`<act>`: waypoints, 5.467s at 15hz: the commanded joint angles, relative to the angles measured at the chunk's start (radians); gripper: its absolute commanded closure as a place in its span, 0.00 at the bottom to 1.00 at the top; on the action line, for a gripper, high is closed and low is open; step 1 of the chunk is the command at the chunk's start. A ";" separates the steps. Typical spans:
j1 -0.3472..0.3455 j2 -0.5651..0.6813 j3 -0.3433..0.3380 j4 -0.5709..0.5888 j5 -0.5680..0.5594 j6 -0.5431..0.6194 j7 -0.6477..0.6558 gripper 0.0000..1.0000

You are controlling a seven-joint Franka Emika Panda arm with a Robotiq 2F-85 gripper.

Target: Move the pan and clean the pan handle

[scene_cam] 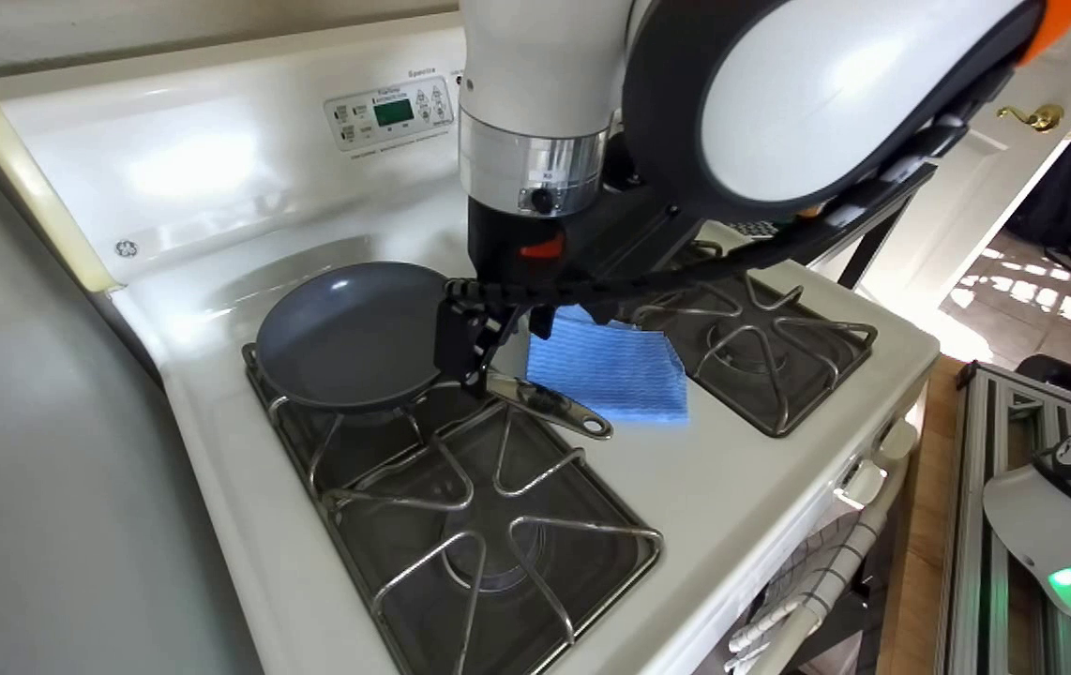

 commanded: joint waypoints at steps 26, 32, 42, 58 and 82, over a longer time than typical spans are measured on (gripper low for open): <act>0.098 0.121 -0.069 0.120 -0.026 -0.009 0.096 0.95; 0.110 0.091 -0.036 0.079 0.031 -0.010 0.083 0.95; 0.120 0.021 -0.013 0.020 0.131 -0.028 0.114 0.95; 0.112 -0.059 0.035 -0.080 0.325 -0.050 0.096 0.95; 0.108 -0.124 0.064 -0.096 0.385 -0.236 0.042 0.95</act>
